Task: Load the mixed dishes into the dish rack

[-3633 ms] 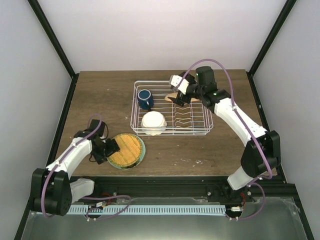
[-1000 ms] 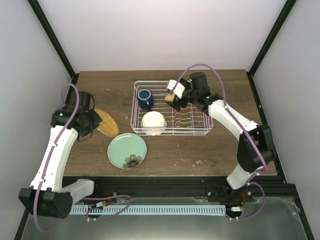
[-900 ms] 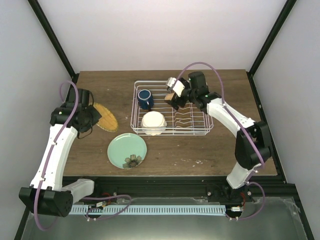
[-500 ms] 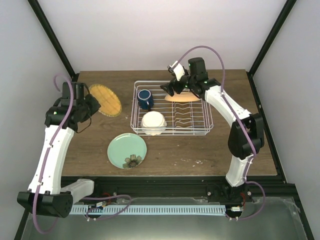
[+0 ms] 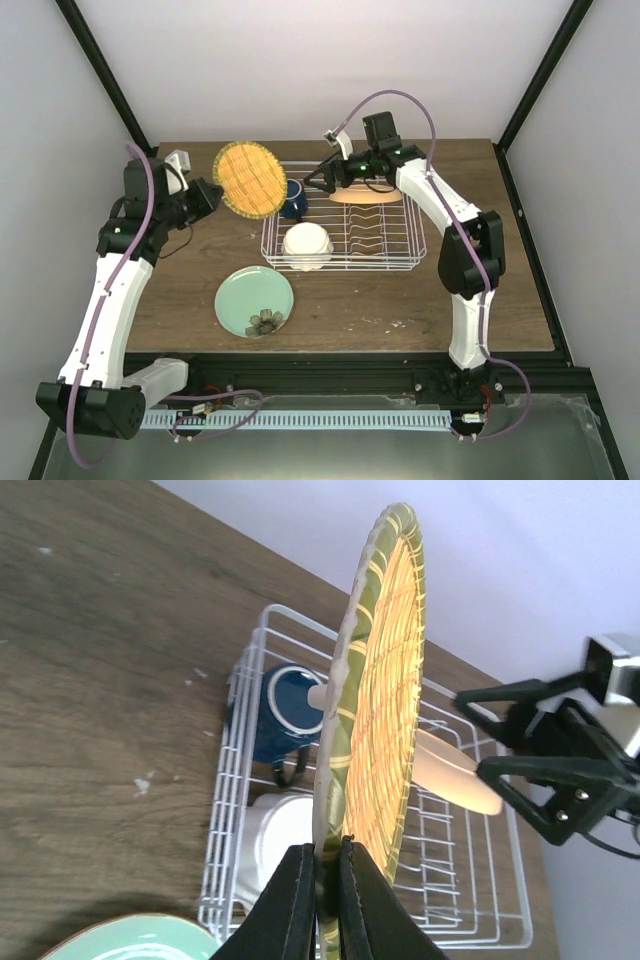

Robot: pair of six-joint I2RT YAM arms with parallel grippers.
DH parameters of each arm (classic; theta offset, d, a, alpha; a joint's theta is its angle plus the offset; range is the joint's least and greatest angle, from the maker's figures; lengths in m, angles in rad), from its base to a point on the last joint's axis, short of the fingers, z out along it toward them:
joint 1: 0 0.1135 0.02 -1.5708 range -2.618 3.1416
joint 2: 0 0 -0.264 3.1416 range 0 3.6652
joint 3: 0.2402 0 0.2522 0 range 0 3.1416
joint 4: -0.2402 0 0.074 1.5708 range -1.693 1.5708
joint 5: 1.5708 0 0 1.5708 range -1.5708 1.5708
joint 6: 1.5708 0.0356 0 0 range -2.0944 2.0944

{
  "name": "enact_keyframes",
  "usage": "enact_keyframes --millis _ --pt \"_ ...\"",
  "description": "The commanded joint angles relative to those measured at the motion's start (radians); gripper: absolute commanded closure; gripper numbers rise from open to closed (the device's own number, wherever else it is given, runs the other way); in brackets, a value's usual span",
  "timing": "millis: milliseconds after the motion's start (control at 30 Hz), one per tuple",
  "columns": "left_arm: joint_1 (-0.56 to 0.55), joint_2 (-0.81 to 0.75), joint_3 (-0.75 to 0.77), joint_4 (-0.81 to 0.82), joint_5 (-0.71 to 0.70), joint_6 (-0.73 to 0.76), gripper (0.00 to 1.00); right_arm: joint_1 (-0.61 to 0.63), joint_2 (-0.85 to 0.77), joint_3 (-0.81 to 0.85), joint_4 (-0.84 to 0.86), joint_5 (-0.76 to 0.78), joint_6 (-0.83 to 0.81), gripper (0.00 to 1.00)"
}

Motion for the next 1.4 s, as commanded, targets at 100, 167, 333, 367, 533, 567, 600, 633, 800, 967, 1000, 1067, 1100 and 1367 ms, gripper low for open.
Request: enact_keyframes --millis 100,167,333,367,533,567,600,633,800,967,1000,1067,1100,1367 --pt "0.001 -0.011 -0.054 0.173 0.183 0.043 1.0 0.002 0.053 0.046 0.019 -0.348 0.181 0.06" --pt "0.001 -0.011 -0.073 0.182 0.201 0.047 1.0 0.003 0.047 0.025 0.078 -0.394 0.217 0.07" --pt "0.001 -0.01 -0.113 0.231 0.244 0.038 1.0 0.016 0.03 -0.059 0.261 -0.463 0.34 0.1" --pt "0.001 -0.01 -0.122 0.241 0.255 0.037 1.0 0.024 0.037 -0.061 0.271 -0.465 0.344 0.11" --pt "0.001 -0.01 -0.163 0.292 0.286 0.02 1.0 0.062 0.073 -0.051 0.331 -0.488 0.393 0.17" --pt "0.001 -0.01 -0.17 0.303 0.292 0.018 1.0 0.068 0.081 -0.047 0.338 -0.492 0.399 0.18" --pt "0.0 -0.01 -0.174 0.307 0.294 0.016 1.0 0.074 0.086 -0.043 0.345 -0.494 0.406 0.2" --pt "0.0 -0.009 -0.178 0.311 0.294 0.014 1.0 0.079 0.093 -0.038 0.347 -0.495 0.408 0.23" --pt "0.001 0.0 -0.188 0.32 0.297 0.016 1.0 0.087 0.101 -0.024 0.356 -0.518 0.408 0.57" --pt "0.002 0.009 -0.184 0.314 0.29 0.019 1.0 0.086 0.091 -0.023 0.315 -0.498 0.371 0.89" --pt "0.003 0.01 -0.183 0.314 0.293 0.022 1.0 0.087 0.088 -0.023 0.305 -0.489 0.36 0.93" --pt "0.003 0.013 -0.18 0.305 0.286 0.022 0.99 0.087 0.08 -0.022 0.283 -0.469 0.338 0.99" --pt "0.003 0.017 -0.179 0.298 0.286 0.026 0.95 0.087 0.076 -0.021 0.271 -0.457 0.322 0.99" --pt "0.004 0.032 -0.129 0.137 0.179 0.121 0.15 0.08 0.029 0.035 0.065 -0.264 0.099 0.99"
